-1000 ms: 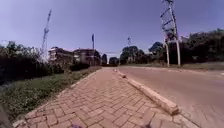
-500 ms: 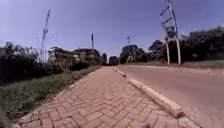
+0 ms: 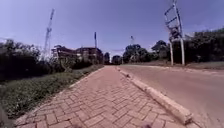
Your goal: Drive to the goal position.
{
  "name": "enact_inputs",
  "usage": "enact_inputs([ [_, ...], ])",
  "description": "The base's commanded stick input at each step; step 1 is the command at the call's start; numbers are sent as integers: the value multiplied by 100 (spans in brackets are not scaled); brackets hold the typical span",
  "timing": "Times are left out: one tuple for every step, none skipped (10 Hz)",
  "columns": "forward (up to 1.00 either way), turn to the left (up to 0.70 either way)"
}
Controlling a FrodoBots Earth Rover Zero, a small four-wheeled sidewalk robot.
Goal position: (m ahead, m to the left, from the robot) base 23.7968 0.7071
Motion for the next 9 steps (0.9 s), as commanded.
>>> enact_inputs([
  [30,0],
  [30,0],
  [30,0],
  [30,0],
  [30,0],
  [30,0],
  [30,0],
  [30,0],
  [30,0],
])
